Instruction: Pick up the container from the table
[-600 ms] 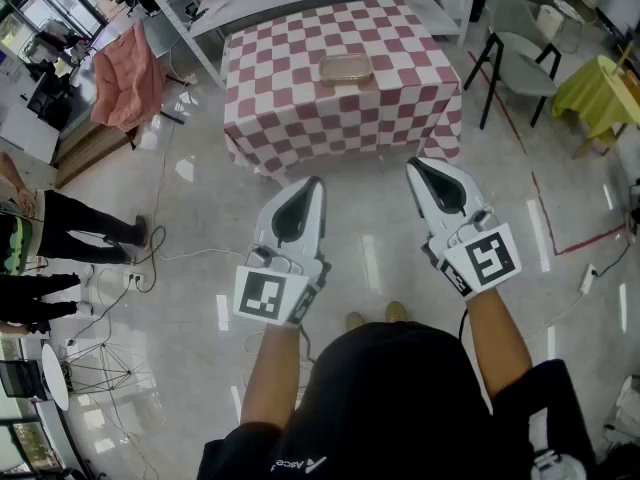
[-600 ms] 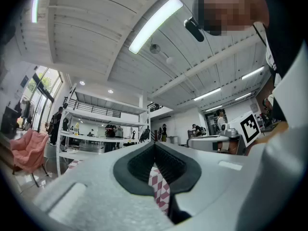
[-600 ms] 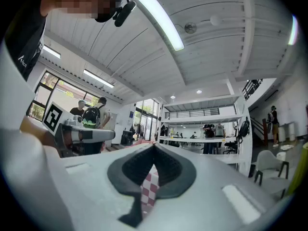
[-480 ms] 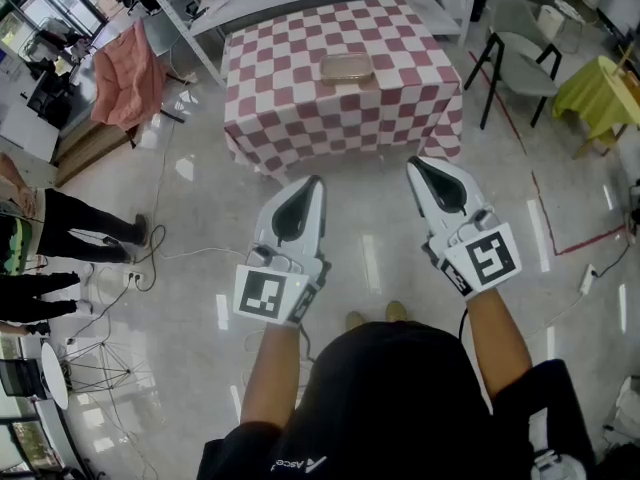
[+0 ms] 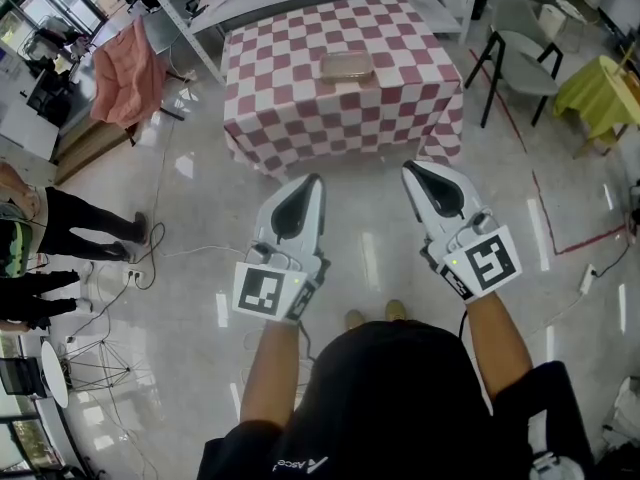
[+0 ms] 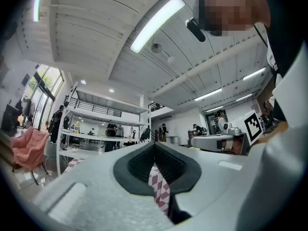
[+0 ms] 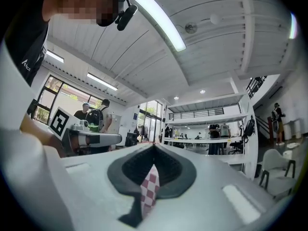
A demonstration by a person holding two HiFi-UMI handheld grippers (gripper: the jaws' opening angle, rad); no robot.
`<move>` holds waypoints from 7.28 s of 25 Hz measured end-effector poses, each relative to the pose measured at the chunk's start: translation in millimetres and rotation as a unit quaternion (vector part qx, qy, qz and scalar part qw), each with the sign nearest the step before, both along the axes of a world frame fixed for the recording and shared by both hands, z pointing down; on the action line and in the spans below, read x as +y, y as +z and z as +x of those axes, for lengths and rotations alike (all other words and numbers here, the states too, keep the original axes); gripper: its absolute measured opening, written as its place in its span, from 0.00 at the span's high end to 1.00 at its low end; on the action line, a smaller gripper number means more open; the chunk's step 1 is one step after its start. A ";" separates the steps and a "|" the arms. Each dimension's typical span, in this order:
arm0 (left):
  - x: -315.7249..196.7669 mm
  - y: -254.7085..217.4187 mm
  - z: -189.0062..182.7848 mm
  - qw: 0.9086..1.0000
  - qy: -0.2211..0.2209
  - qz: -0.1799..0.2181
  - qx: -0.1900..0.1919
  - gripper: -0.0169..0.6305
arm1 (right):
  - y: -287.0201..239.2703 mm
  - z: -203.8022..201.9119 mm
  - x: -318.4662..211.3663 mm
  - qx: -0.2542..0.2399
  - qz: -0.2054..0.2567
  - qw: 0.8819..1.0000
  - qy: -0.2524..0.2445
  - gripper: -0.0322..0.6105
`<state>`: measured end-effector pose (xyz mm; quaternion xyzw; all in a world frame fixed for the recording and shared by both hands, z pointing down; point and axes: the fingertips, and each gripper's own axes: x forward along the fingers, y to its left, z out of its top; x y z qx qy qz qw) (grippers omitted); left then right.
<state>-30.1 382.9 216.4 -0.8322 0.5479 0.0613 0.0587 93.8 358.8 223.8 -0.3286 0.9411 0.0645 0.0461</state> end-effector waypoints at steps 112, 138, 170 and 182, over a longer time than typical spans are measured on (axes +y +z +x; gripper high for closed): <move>-594.5 338.8 -67.8 0.648 0.403 -0.369 -0.530 0.05 | 148.8 -122.1 -585.7 0.080 -0.127 0.989 0.006 0.95; -596.5 335.5 -69.3 0.671 0.390 -0.361 -0.517 0.05 | 189.1 -92.3 -594.6 0.102 -0.185 0.977 0.033 0.95; -588.9 283.4 -68.9 0.726 0.355 -0.319 -0.494 0.05 | 262.5 -127.0 -602.1 -0.118 -0.549 0.816 -0.138 0.53; -589.2 282.5 -64.1 0.726 0.356 -0.308 -0.501 0.05 | 263.7 -124.3 -602.2 -0.165 -0.574 0.788 -0.154 0.58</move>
